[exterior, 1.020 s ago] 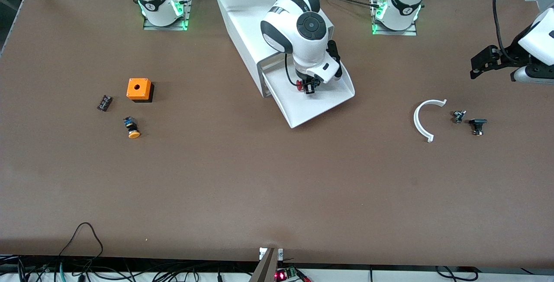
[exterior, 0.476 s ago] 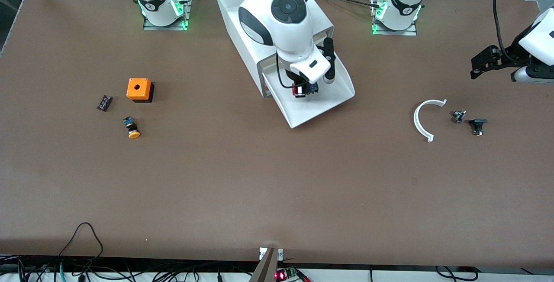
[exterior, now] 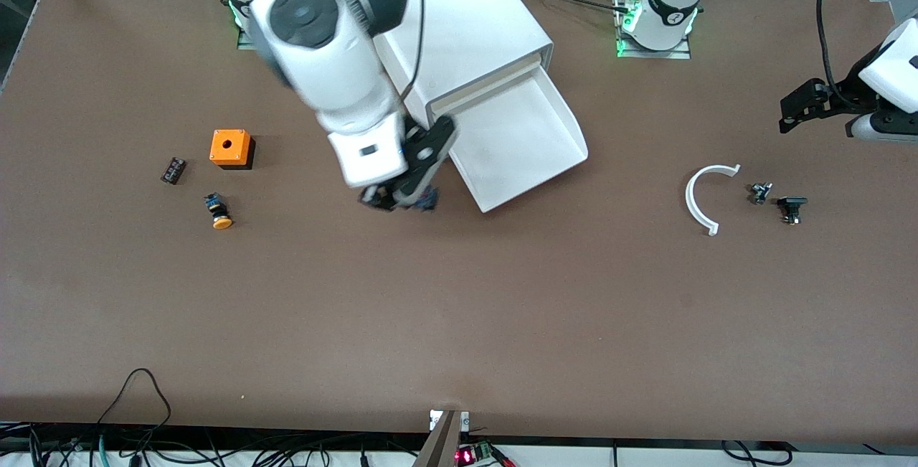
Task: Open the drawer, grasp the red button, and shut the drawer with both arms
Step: 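Lift the red button out of the drawer with the right gripper, then carry the button beside the orange box while the left gripper reaches the drawer, then push the drawer shut with the left gripper while the right gripper releases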
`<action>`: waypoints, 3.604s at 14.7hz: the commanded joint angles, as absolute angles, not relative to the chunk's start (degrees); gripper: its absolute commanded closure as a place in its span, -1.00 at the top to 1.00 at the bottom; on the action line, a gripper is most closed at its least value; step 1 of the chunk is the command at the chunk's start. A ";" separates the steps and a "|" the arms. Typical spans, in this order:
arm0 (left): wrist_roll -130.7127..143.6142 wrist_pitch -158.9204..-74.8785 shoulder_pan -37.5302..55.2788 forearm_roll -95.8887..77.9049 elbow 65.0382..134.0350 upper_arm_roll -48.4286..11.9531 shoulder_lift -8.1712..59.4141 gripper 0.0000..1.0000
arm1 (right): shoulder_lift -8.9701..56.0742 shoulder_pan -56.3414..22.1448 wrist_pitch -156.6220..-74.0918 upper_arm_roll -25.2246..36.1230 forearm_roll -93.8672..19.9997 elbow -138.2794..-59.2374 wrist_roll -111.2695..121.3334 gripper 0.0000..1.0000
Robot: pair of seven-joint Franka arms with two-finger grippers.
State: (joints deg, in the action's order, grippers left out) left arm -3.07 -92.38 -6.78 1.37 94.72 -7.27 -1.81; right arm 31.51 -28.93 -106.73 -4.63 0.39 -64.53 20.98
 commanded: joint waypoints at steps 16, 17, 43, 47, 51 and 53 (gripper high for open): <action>35.13 -115.46 3.86 1.58 101.84 -10.37 14.41 1.00 | 18.63 -10.28 -127.06 -2.90 1.76 -115.82 -7.12 -0.42; 37.68 -119.06 4.82 1.58 104.30 -10.37 15.20 1.00 | 18.63 -10.28 -131.35 -2.81 1.93 -118.89 -7.03 -0.42; 54.76 -132.19 15.73 0.88 124.98 -32.34 15.21 1.00 | 16.17 -8.09 -97.41 -4.40 2.02 -89.60 -13.10 1.00; 54.76 -132.19 15.65 0.88 125.07 -33.57 15.12 1.00 | 15.73 -7.83 -90.11 -4.39 2.90 -80.09 -13.01 1.00; 55.02 -132.19 12.41 0.97 124.63 -32.96 13.54 1.00 | 13.37 -2.56 -85.69 -4.22 2.99 -75.85 -13.01 1.00; 54.76 -132.19 8.72 1.49 122.80 -30.08 11.18 1.00 | 11.26 -0.36 -86.12 -3.87 2.99 -78.82 -13.71 1.00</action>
State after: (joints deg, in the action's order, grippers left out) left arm 55.54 -132.96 12.81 1.36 123.38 -32.00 15.28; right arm 13.14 -2.67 -86.56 -3.45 2.80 -76.92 -12.61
